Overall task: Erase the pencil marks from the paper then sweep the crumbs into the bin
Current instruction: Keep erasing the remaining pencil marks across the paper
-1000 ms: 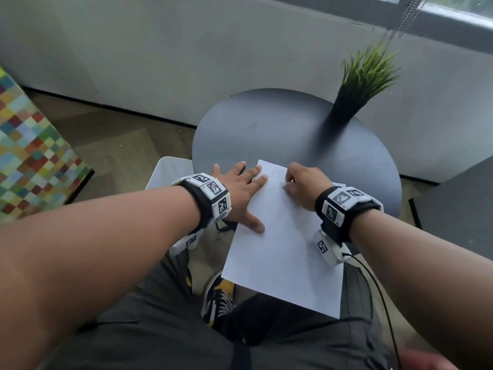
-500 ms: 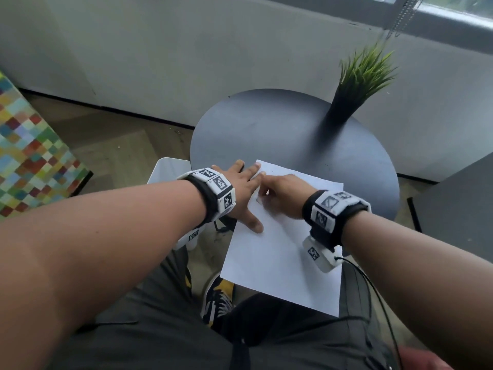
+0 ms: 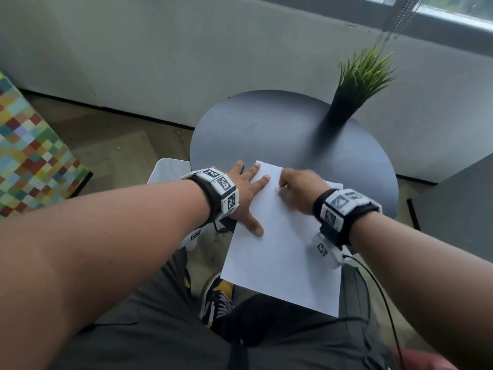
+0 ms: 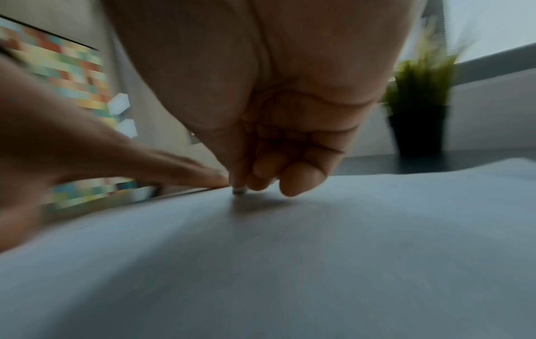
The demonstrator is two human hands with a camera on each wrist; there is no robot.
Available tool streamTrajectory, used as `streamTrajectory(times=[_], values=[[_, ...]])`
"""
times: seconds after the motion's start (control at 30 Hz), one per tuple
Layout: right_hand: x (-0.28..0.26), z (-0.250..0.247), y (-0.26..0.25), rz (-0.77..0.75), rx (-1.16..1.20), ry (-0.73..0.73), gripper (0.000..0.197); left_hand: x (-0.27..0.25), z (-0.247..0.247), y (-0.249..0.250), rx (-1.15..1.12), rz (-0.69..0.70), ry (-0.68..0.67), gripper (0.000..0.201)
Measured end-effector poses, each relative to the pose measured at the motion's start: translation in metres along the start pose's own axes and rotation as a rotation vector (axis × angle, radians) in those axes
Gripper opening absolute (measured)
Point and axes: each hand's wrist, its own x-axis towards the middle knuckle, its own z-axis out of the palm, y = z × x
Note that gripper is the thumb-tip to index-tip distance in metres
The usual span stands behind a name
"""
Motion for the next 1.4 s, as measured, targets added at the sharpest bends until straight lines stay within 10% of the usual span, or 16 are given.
streamTrajectory(times=[0.13, 0.3, 0.47, 0.63, 0.8, 0.97, 1.13, 1.3, 1.4], values=[[-0.033, 0.013, -0.022, -0.326, -0.012, -0.216, 0.011, -0.002, -0.004, 0.003, -0.001, 0.001, -0.024, 0.134], [-0.008, 0.004, 0.015, 0.096, -0.001, 0.007, 0.018, -0.008, -0.015, 0.014, -0.016, -0.016, -0.080, 0.126], [-0.031, 0.015, -0.006, -0.265, 0.040, -0.151, 0.013, -0.006, -0.018, 0.017, -0.007, -0.024, -0.101, 0.128], [0.000, 0.003, 0.033, 0.188, 0.044, 0.042, 0.016, -0.003, -0.019, 0.022, 0.024, -0.038, -0.098, 0.134], [-0.020, 0.017, 0.000, -0.194, 0.078, -0.130, 0.013, -0.001, -0.016, 0.022, 0.015, -0.042, -0.066, 0.139], [0.002, -0.001, 0.033, 0.147, 0.097, 0.030, 0.014, 0.000, -0.016, 0.022, 0.024, -0.050, -0.078, 0.141], [-0.025, 0.012, 0.007, -0.221, 0.059, -0.183, 0.006, 0.001, -0.015, 0.022, 0.026, -0.050, -0.075, 0.139], [-0.002, -0.001, 0.049, 0.226, 0.079, 0.042, 0.012, 0.001, -0.017, 0.021, 0.019, -0.046, -0.088, 0.139], [-0.010, 0.014, 0.024, 0.061, 0.031, -0.003, 0.014, 0.002, -0.016, 0.021, 0.019, -0.041, -0.093, 0.136]])
